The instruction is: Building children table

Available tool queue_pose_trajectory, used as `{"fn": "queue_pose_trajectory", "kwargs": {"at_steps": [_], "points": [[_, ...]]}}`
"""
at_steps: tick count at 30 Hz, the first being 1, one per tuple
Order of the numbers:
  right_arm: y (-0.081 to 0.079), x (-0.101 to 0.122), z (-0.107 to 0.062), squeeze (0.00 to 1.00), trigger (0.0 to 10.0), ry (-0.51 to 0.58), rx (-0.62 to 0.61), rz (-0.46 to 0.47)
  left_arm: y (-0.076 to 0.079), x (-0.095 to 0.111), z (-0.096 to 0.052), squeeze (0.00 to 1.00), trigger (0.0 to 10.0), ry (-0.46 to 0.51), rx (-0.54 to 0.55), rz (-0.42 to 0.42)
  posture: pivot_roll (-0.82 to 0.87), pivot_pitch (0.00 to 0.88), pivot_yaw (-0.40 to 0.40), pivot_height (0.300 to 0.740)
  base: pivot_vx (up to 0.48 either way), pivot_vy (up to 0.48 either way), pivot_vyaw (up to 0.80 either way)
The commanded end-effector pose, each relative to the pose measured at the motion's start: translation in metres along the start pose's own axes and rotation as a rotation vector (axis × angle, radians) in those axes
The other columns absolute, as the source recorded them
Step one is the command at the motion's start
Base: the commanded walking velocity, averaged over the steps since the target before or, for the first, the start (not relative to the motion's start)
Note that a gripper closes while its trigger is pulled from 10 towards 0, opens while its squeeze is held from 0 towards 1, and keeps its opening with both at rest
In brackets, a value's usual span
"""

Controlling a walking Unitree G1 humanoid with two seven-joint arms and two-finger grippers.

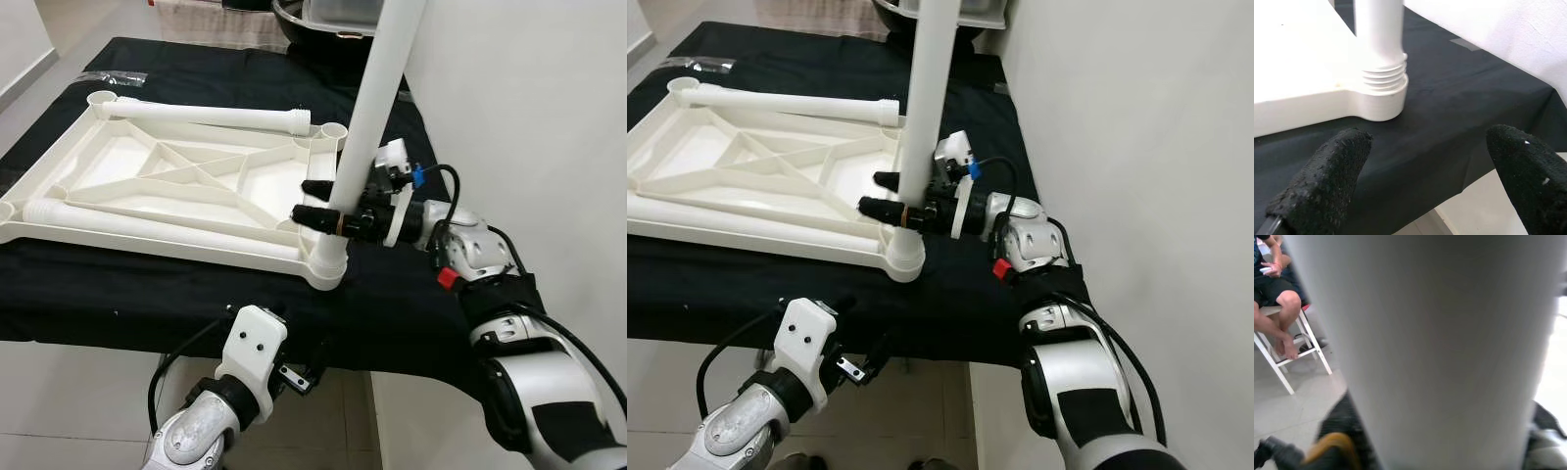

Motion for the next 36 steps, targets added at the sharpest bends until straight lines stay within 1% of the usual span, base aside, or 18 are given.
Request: {"fn": "queue_pose_trajectory", "kwargs": {"at_steps": [1, 5, 7, 8, 12, 13, 15, 21, 24, 25, 27, 28, 29, 30, 33, 34, 35, 36], "points": [[0.002, 0.007, 0.007, 0.00, 0.0, 0.013, -0.018, -0.033, 0.001, -0.002, -0.001, 0.00, 10.0, -0.002, 0.004, -0.008, 0.12, 0.150, -0.129, 0.740, 0.000, 0.000, 0.00], [0.009, 0.014, 0.012, 0.00, 0.0, 0.059, -0.096, -0.028, 0.001, -0.002, 0.000, 0.00, 10.0, -0.002, 0.006, -0.011, 0.12, 0.157, -0.128, 0.740, 0.000, 0.000, 0.00], [0.027, 0.010, 0.006, 0.00, 0.0, 0.068, -0.307, 0.000, 0.001, -0.002, 0.000, 0.00, 10.0, 0.000, 0.004, -0.013, 0.12, 0.160, -0.126, 0.740, 0.000, 0.000, 0.00], [0.027, 0.010, 0.006, 0.00, 0.0, 0.068, -0.307, 0.000, 0.001, -0.002, 0.000, 0.00, 10.0, 0.000, 0.004, -0.013, 0.12, 0.160, -0.126, 0.740, 0.000, 0.000, 0.00], [0.069, -0.023, -0.041, 0.00, 0.0, -0.049, -0.991, 0.078, 0.001, -0.003, 0.002, 0.00, 10.0, -0.001, 0.001, -0.014, 0.11, 0.151, -0.119, 0.740, 0.000, 0.000, 0.00], [0.069, -0.023, -0.041, 0.00, 0.0, -0.049, -0.991, 0.078, 0.001, -0.003, 0.002, 0.00, 10.0, -0.001, 0.001, -0.014, 0.11, 0.151, -0.119, 0.740, 0.000, 0.000, 0.00], [0.078, -0.033, -0.067, 0.00, 0.0, -0.113, -1.249, 0.073, 0.000, -0.003, 0.003, 0.00, 10.0, -0.001, -0.002, -0.012, 0.10, 0.149, -0.117, 0.740, 0.000, 0.000, 0.00], [0.070, -0.041, -0.098, 0.00, 0.0, -0.152, -1.619, 0.107, 0.000, -0.003, 0.004, 0.00, 10.0, 0.000, -0.003, -0.007, 0.10, 0.147, -0.116, 0.740, 0.000, 0.000, 0.00], [0.061, -0.045, -0.090, 0.00, 0.0, -0.130, -1.689, 0.164, -0.001, -0.003, 0.005, 0.00, 10.0, -0.001, -0.002, -0.005, 0.10, 0.151, -0.115, 0.740, 0.000, 0.000, 0.00], [0.059, -0.043, -0.080, 0.00, 9.1, -0.097, -1.665, 0.169, -0.001, -0.003, 0.004, 0.00, 10.0, -0.002, -0.001, -0.006, 0.11, 0.151, -0.116, 0.740, 0.000, 0.000, 0.00], [0.058, -0.041, -0.073, 0.00, 9.1, -0.072, -1.643, 0.171, -0.001, -0.003, 0.004, 0.00, 10.0, -0.002, 0.000, -0.006, 0.11, 0.151, -0.116, 0.740, 0.000, 0.000, 0.00], [0.058, -0.035, -0.063, 0.55, 10.0, -0.028, -1.584, 0.157, -0.001, -0.004, 0.004, 0.00, 10.0, -0.003, -0.001, -0.007, 0.10, 0.152, -0.116, 0.740, 0.000, 0.000, 0.00], [0.058, -0.035, -0.063, 0.55, 10.0, -0.028, -1.584, 0.157, -0.001, -0.004, 0.004, 0.00, 10.0, -0.003, -0.001, -0.007, 0.10, 0.152, -0.116, 0.740, 0.000, 0.000, 0.00], [0.058, -0.029, -0.055, 1.00, 10.0, 0.017, -1.524, 0.134, -0.001, -0.004, 0.004, 0.00, 10.0, -0.003, -0.002, -0.007, 0.10, 0.155, -0.117, 0.740, 0.000, 0.000, 0.00], [0.059, -0.025, -0.052, 1.00, 10.0, 0.037, -1.489, 0.103, -0.001, -0.003, 0.004, 0.00, 10.0, -0.003, -0.003, -0.007, 0.10, 0.157, -0.115, 0.740, 0.000, 0.000, 0.00], [0.061, -0.022, -0.051, 0.76, 10.0, 0.051, -1.457, 0.071, -0.001, -0.004, 0.005, 0.00, 10.0, -0.003, -0.003, -0.007, 0.10, 0.155, -0.116, 0.740, 0.000, 0.000, 0.00], [0.061, -0.022, -0.051, 0.76, 10.0, 0.051, -1.457, 0.071, -0.001, -0.004, 0.005, 0.00, 10.0, -0.003, -0.003, -0.007, 0.10, 0.155, -0.116, 0.740, 0.000, 0.000, 0.00], [0.063, -0.016, -0.052, 0.00, 10.0, 0.080, -1.401, 0.046, -0.001, -0.004, 0.005, 0.00, 10.0, -0.002, -0.003, -0.008, 0.10, 0.153, -0.119, 0.740, 0.000, 0.000, 0.00]]}}
Point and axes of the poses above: a point about 5 cm out from each wrist's last joint towards the gripper, its own z axis pointing out of the wrist towards the gripper, its own x axis along the axis of the wrist's last joint, y = z × x, the point moved 4 cm from there along z, pointing out of the wrist towards the gripper, and after that the axes turned 5 degrees about -z, right-handed, at the moved point
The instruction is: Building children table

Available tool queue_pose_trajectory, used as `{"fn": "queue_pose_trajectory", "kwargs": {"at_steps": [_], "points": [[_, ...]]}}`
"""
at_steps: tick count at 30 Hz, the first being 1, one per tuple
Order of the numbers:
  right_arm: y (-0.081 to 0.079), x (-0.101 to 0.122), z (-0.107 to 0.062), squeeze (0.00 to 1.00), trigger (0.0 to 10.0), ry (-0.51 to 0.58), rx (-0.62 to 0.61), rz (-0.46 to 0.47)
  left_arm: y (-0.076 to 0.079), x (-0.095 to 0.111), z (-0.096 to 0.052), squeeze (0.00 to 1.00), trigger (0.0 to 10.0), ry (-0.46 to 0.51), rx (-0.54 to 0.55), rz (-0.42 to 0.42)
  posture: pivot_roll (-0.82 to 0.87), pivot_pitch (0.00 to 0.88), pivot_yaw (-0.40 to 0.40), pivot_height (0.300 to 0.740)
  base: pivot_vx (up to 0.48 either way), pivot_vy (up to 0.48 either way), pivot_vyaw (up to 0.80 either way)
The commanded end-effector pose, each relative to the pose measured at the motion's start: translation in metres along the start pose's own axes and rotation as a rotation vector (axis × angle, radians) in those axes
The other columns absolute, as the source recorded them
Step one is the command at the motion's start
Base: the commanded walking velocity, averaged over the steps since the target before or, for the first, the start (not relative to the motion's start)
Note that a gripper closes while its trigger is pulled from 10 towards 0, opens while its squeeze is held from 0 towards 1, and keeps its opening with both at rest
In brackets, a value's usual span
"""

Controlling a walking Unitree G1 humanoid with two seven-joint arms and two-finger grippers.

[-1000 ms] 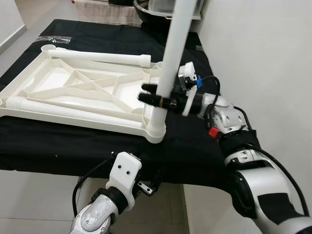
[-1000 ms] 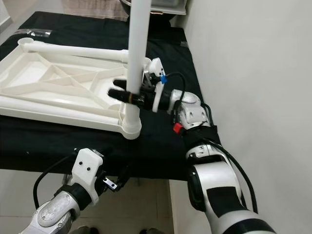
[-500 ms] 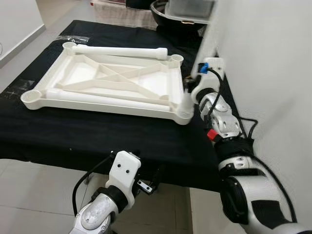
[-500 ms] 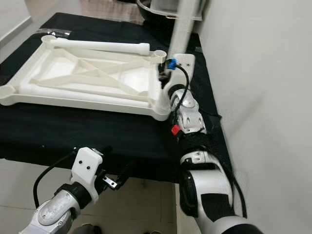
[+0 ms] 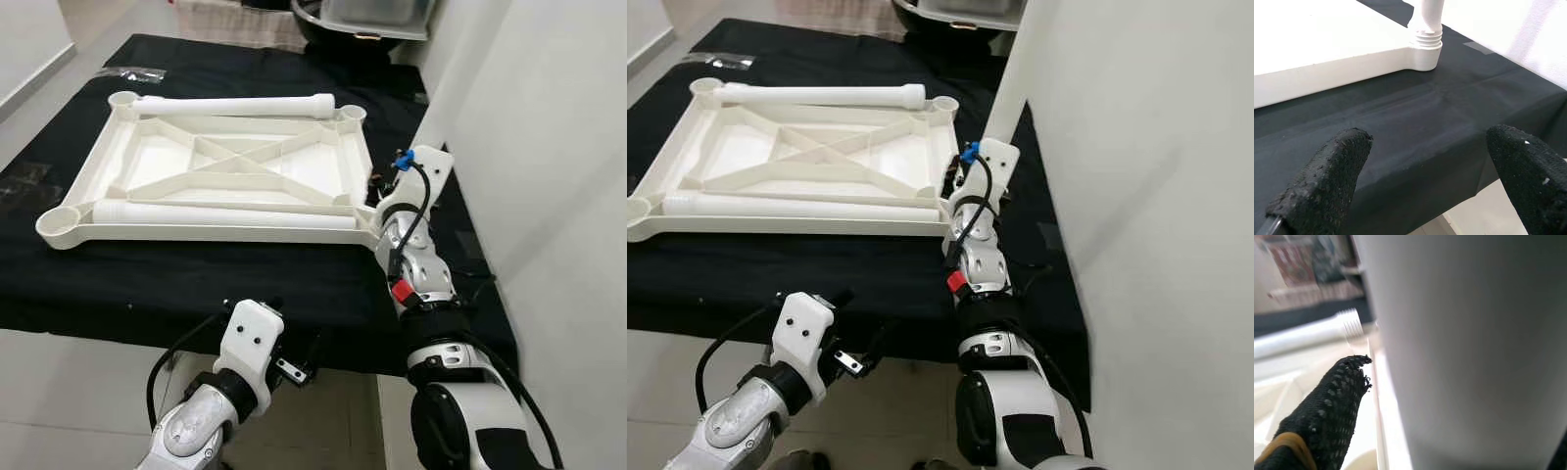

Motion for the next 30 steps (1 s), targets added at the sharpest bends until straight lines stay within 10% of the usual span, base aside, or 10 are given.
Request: {"fn": "queue_pose_trajectory", "kwargs": {"at_steps": [1, 8, 15, 24, 25, 30], "points": [[0.003, 0.007, 0.004, 0.00, 10.0, 0.051, 0.094, 0.002, 0.002, -0.005, 0.000, 0.00, 10.0, -0.014, -0.006, -0.009, 0.10, 0.155, -0.115, 0.740, 0.000, 0.000, 0.00], [0.005, 0.020, 0.005, 0.00, 10.0, 0.034, 0.538, 0.128, 0.001, -0.005, 0.000, 0.00, 10.0, -0.012, -0.009, -0.011, 0.10, 0.154, -0.116, 0.740, 0.000, 0.000, 0.00], [-0.023, 0.014, -0.055, 0.00, 10.0, -0.060, 1.308, 0.089, 0.003, -0.005, -0.001, 0.00, 10.0, -0.014, -0.011, -0.010, 0.11, 0.135, -0.121, 0.740, 0.000, 0.000, 0.00], [-0.047, 0.012, -0.077, 0.00, 10.0, -0.089, 1.584, 0.043, 0.006, -0.006, -0.003, 0.00, 10.0, -0.017, -0.012, -0.011, 0.13, 0.118, -0.131, 0.740, 0.000, 0.000, 0.00], [-0.052, 0.013, -0.074, 0.00, 0.0, -0.072, 1.560, 0.045, 0.006, -0.006, -0.004, 0.00, 10.0, -0.017, -0.012, -0.011, 0.13, 0.113, -0.132, 0.740, 0.000, 0.000, 0.00], [-0.061, 0.012, -0.060, 0.00, 0.0, -0.034, 1.419, 0.034, 0.007, -0.007, -0.005, 0.00, 10.0, -0.019, -0.014, -0.013, 0.13, 0.106, -0.135, 0.740, 0.000, 0.000, 0.00]]}}
Point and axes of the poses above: a point about 5 cm out from each wrist's last joint towards the gripper, its own z axis pointing out of the wrist towards the gripper, its own x axis along the axis of the wrist's last joint, y = z × x, the point moved 4 cm from there along z, pointing out of the wrist towards the gripper, and after that the axes turned 5 degrees about -z, right-handed, at the moved point
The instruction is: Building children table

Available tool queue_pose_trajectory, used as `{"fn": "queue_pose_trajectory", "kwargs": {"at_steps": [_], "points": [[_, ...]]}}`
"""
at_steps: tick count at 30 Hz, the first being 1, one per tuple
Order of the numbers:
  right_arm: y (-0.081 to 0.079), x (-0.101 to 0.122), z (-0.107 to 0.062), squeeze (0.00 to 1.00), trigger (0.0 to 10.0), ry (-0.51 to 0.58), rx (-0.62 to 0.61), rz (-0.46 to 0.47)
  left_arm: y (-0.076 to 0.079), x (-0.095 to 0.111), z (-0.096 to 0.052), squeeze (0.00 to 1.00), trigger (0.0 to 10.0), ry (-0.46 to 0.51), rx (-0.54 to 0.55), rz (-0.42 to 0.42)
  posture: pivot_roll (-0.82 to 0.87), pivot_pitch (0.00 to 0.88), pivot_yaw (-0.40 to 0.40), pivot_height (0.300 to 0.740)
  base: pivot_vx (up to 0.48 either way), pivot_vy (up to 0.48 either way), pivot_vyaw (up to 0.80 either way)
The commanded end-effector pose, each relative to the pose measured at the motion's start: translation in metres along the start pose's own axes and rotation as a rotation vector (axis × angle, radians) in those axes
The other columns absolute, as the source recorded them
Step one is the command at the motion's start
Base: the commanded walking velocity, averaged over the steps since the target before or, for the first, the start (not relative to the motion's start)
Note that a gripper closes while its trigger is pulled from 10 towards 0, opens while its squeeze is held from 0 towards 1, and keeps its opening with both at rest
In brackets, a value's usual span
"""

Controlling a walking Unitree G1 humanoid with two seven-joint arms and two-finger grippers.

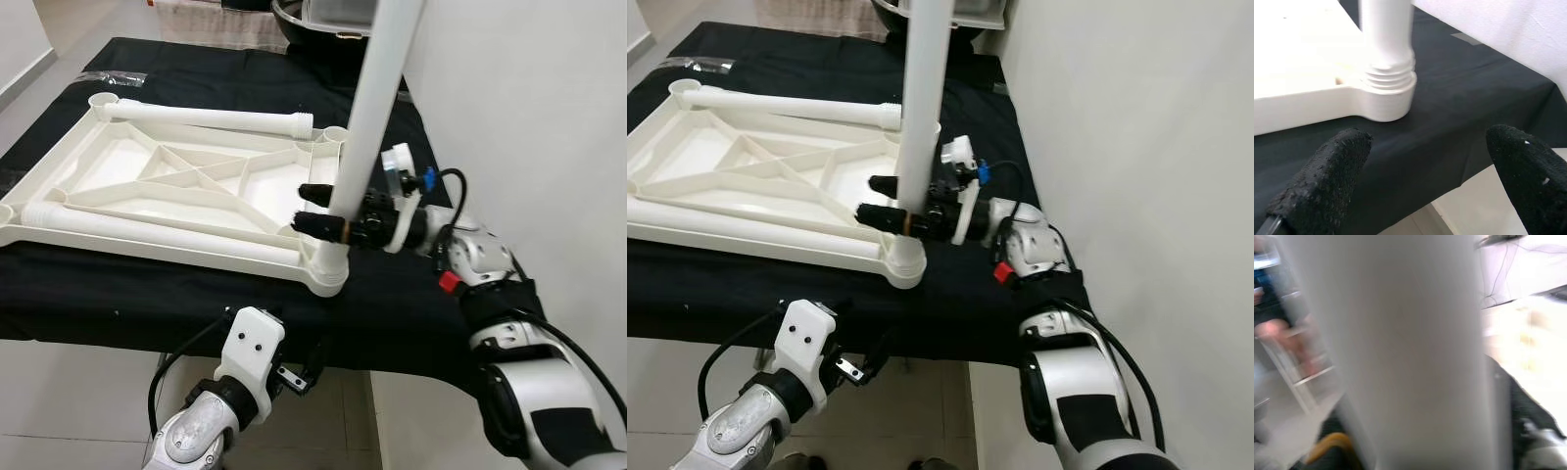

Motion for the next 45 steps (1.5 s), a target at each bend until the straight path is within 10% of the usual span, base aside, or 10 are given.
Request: {"fn": "queue_pose_trajectory", "kwargs": {"at_steps": [1, 11, 22, 23, 25, 26, 27, 31, 32, 45], "points": [[0.003, 0.002, 0.005, 0.00, 0.0, -0.002, -0.032, -0.023, 0.003, 0.002, -0.002, 0.00, 10.0, 0.010, -0.006, 0.003, 0.13, 0.106, -0.135, 0.740, 0.000, 0.000, 0.00], [0.082, -0.022, -0.052, 0.00, 0.0, -0.161, -1.052, -0.045, 0.003, 0.002, -0.001, 0.00, 10.0, 0.011, -0.014, 0.002, 0.11, 0.120, -0.123, 0.740, 0.000, 0.000, 0.00], [0.077, -0.033, -0.098, 0.00, 0.0, -0.154, -1.667, 0.040, 0.003, 0.001, 0.000, 0.00, 10.0, 0.010, -0.016, 0.008, 0.12, 0.117, -0.123, 0.740, 0.000, 0.000, 0.00], [0.077, -0.033, -0.098, 0.00, 0.0, -0.154, -1.667, 0.040, 0.003, 0.001, 0.000, 0.00, 10.0, 0.010, -0.016, 0.008, 0.12, 0.117, -0.123, 0.740, 0.000, 0.000, 0.00], [0.067, -0.028, -0.058, 0.24, 10.0, -0.020, -1.552, 0.068, 0.003, 0.001, 0.000, 0.00, 10.0, 0.008, -0.014, 0.009, 0.12, 0.120, -0.123, 0.740, 0.000, 0.000, 0.00], [0.067, -0.028, -0.058, 0.24, 10.0, -0.020, -1.552, 0.068, 0.003, 0.001, 0.000, 0.00, 10.0, 0.008, -0.014, 0.009, 0.12, 0.120, -0.123, 0.740, 0.000, 0.000, 0.00], [0.066, -0.021, -0.049, 1.00, 10.0, 0.023, -1.492, 0.036, 0.002, 0.001, 0.000, 0.00, 10.0, 0.009, -0.014, 0.008, 0.12, 0.120, -0.122, 0.740, 0.000, 0.000, 0.00], [0.066, -0.012, -0.042, 1.00, 10.0, 0.069, -1.440, -0.012, 0.002, 0.001, 0.000, 0.00, 10.0, 0.009, -0.013, 0.007, 0.11, 0.122, -0.122, 0.740, 0.000, 0.000, 0.00], [0.070, -0.001, -0.041, 0.00, 10.0, 0.127, -1.360, -0.040, 0.002, 0.001, 0.001, 0.00, 10.0, 0.007, -0.014, 0.006, 0.11, 0.122, -0.121, 0.740, 0.000, 0.000, 0.00], [0.036, 0.005, -0.015, 0.00, 10.0, 0.037, -0.406, 0.033, 0.003, 0.001, 0.001, 0.00, 10.0, 0.012, -0.022, 0.003, 0.12, 0.115, -0.125, 0.740, 0.000, 0.000, 0.00]]}}
Point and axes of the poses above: a point about 5 cm out from each wrist's last joint towards the gripper, its own z axis pointing out of the wrist towards the gripper, its own x axis along the axis of the wrist's last joint, y = z × x, the point moved 4 cm from there along z, pointing out of the wrist towards the gripper, and after that the axes turned 5 degrees about -z, right-handed, at the moved point
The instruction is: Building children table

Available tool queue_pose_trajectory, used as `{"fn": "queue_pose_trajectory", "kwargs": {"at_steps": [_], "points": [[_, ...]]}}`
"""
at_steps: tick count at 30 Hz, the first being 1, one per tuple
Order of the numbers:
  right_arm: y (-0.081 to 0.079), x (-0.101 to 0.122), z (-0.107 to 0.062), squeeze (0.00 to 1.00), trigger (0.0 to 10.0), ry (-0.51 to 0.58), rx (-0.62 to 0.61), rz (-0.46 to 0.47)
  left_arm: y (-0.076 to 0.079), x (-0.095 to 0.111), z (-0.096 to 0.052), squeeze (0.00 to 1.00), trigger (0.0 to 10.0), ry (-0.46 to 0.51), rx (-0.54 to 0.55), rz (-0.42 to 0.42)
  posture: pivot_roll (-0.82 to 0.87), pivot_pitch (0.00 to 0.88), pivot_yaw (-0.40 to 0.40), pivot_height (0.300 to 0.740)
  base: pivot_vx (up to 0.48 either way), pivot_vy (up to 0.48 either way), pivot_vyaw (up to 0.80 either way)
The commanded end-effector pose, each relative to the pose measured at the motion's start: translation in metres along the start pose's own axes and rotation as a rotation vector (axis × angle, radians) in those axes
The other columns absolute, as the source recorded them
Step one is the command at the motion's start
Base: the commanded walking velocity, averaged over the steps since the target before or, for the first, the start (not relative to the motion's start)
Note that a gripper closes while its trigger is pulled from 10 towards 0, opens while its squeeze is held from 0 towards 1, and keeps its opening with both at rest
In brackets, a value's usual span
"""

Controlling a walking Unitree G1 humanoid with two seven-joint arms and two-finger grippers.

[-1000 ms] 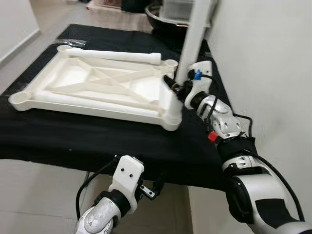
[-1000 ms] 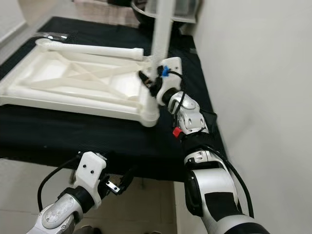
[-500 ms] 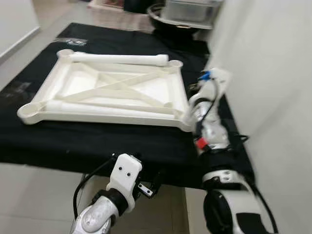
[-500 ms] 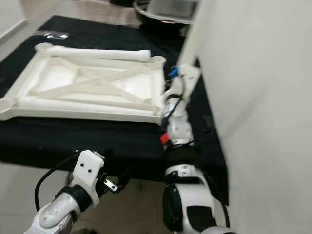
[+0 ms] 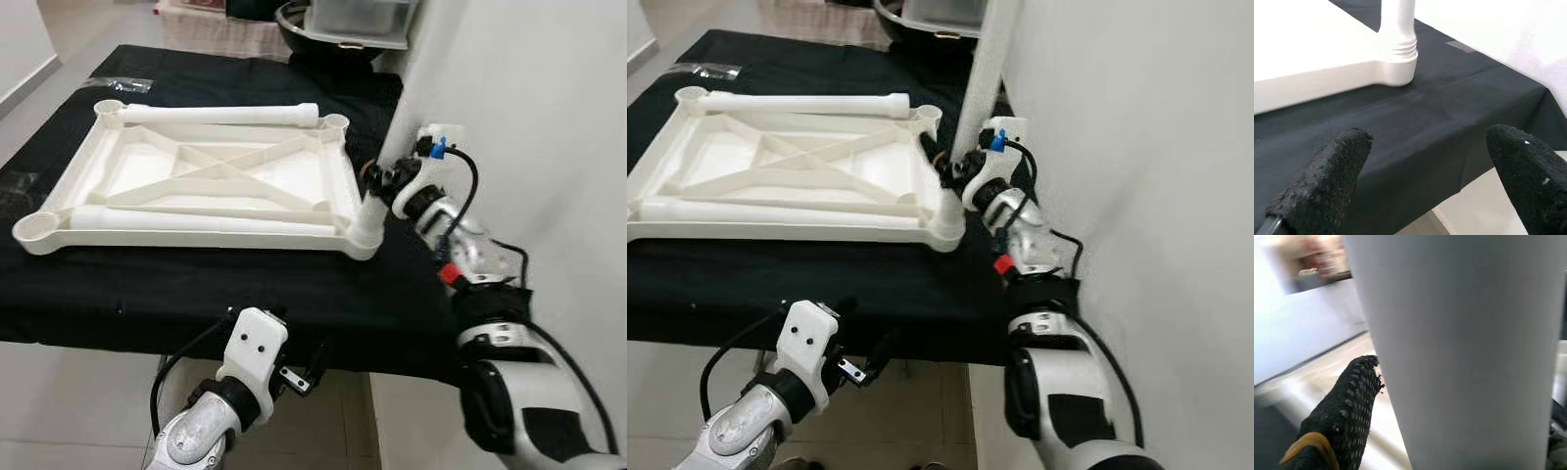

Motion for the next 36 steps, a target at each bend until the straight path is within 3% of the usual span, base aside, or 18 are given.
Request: {"fn": "queue_pose_trajectory", "kwargs": {"at_steps": [1, 6, 7, 8, 9, 11, 15, 17, 18, 20, 21, 22, 23, 25, 28, 31, 35, 36], "points": [[-0.027, -0.007, 0.003, 0.00, 10.0, -0.038, 0.228, 0.013, 0.003, -0.002, -0.001, 0.00, 10.0, 0.000, -0.012, -0.011, 0.12, 0.112, -0.127, 0.740, 0.000, 0.000, 0.00], [-0.053, -0.020, -0.004, 0.00, 10.0, -0.110, 0.484, -0.038, 0.004, 0.001, -0.002, 0.00, 10.0, 0.017, -0.008, -0.015, 0.13, 0.105, -0.130, 0.740, 0.000, 0.000, 0.00], [-0.058, -0.026, -0.001, 0.00, 4.0, -0.132, 0.503, -0.063, 0.004, 0.001, -0.003, 0.00, 10.0, 0.020, -0.007, -0.017, 0.13, 0.102, -0.133, 0.740, 0.000, 0.000, 0.00], [-0.058, -0.026, -0.001, 0.00, 4.0, -0.132, 0.503, -0.063, 0.004, 0.001, -0.003, 0.00, 10.0, 0.020, -0.007, -0.017, 0.13, 0.102, -0.133, 0.740, 0.000, 0.000, 0.00], [-0.060, -0.030, 0.003, 0.00, 0.8, -0.149, 0.497, -0.078, 0.004, 0.001, -0.004, 0.00, 10.0, 0.022, -0.007, -0.019, 0.13, 0.097, -0.133, 0.740, 0.000, 0.000, 0.00], [-0.058, -0.032, 0.011, 0.00, 0.0, -0.146, 0.441, -0.109, 0.004, 0.001, -0.004, 0.00, 10.0, 0.022, -0.006, -0.019, 0.13, 0.097, -0.133, 0.740, 0.000, 0.000, 0.00], [-0.034, -0.033, 0.027, 0.00, 0.0, -0.139, 0.129, -0.139, 0.005, 0.000, -0.004, 0.00, 10.0, 0.021, -0.006, -0.019, 0.13, 0.093, -0.132, 0.740, 0.000, 0.000, 0.00], [-0.031, -0.033, 0.027, 0.00, 0.0, -0.141, 0.101, -0.133, 0.005, 0.000, -0.004, 0.00, 10.0, 0.021, -0.006, -0.019, 0.13, 0.093, -0.132, 0.740, 0.000, 0.000, 0.00], [-0.016, -0.032, 0.025, 0.00, 0.0, -0.139, -0.030, -0.127, 0.005, 0.000, -0.004, 0.00, 10.0, 0.023, -0.007, -0.019, 0.13, 0.092, -0.131, 0.740, 0.000, 0.000, 0.00], [-0.016, -0.032, 0.025, 0.00, 0.0, -0.139, -0.030, -0.127, 0.005, 0.000, -0.004, 0.00, 10.0, 0.023, -0.007, -0.019, 0.13, 0.092, -0.131, 0.740, 0.000, 0.000, 0.00], [0.011, -0.031, 0.017, 0.00, 0.0, -0.145, -0.278, -0.119, 0.004, 0.001, -0.004, 0.00, 10.0, 0.029, -0.006, -0.018, 0.12, 0.097, -0.126, 0.740, 0.000, 0.000, 0.00], [0.011, -0.031, 0.017, 0.00, 0.0, -0.145, -0.278, -0.119, 0.004, 0.001, -0.004, 0.00, 10.0, 0.029, -0.006, -0.018, 0.12, 0.097, -0.126, 0.740, 0.000, 0.000, 0.00], [0.046, -0.038, -0.009, 0.00, 0.0, -0.174, -0.656, -0.082, 0.004, 0.004, -0.005, 0.00, 10.0, 0.042, -0.002, -0.011, 0.11, 0.098, -0.126, 0.740, 0.000, 0.000, 0.00], [0.059, -0.044, -0.030, 0.00, 0.0, -0.196, -0.877, -0.064, 0.003, 0.005, -0.005, 0.00, 10.0, 0.049, 0.000, -0.005, 0.11, 0.103, -0.127, 0.740, 0.000, 0.000, 0.00], [0.061, -0.045, -0.034, 0.00, 0.0, -0.197, -0.927, -0.067, 0.003, 0.005, -0.005, 0.00, 10.0, 0.049, 0.001, -0.004, 0.11, 0.103, -0.127, 0.740, 0.000, 0.000, 0.00], [0.051, -0.057, -0.050, 0.00, 0.0, -0.203, -1.135, 0.016, 0.003, 0.005, -0.004, 0.00, 10.0, 0.048, 0.003, -0.002, 0.11, 0.104, -0.126, 0.740, 0.000, 0.000, 0.00], [0.047, -0.059, -0.051, 0.00, 0.0, -0.199, -1.164, 0.026, 0.003, 0.005, -0.004, 0.00, 10.0, 0.046, 0.004, -0.002, 0.11, 0.104, -0.126, 0.740, 0.000, 0.000, 0.00], [0.038, -0.057, -0.038, 0.00, 3.0, -0.158, -1.126, 0.049, 0.003, 0.005, -0.004, 0.00, 10.0, 0.046, 0.004, 0.000, 0.12, 0.106, -0.125, 0.740, 0.000, 0.000, 0.00]]}}
Point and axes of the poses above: a point about 5 cm out from each wrist's last joint towards the gripper, its own z axis pointing out of the wrist towards the gripper, its own x axis along the axis of the wrist's last joint, y = z × x, the point moved 4 cm from there along z, pointing out of the wrist towards the gripper, and after that the axes turned 5 degrees about -z, right-handed, at the moved point
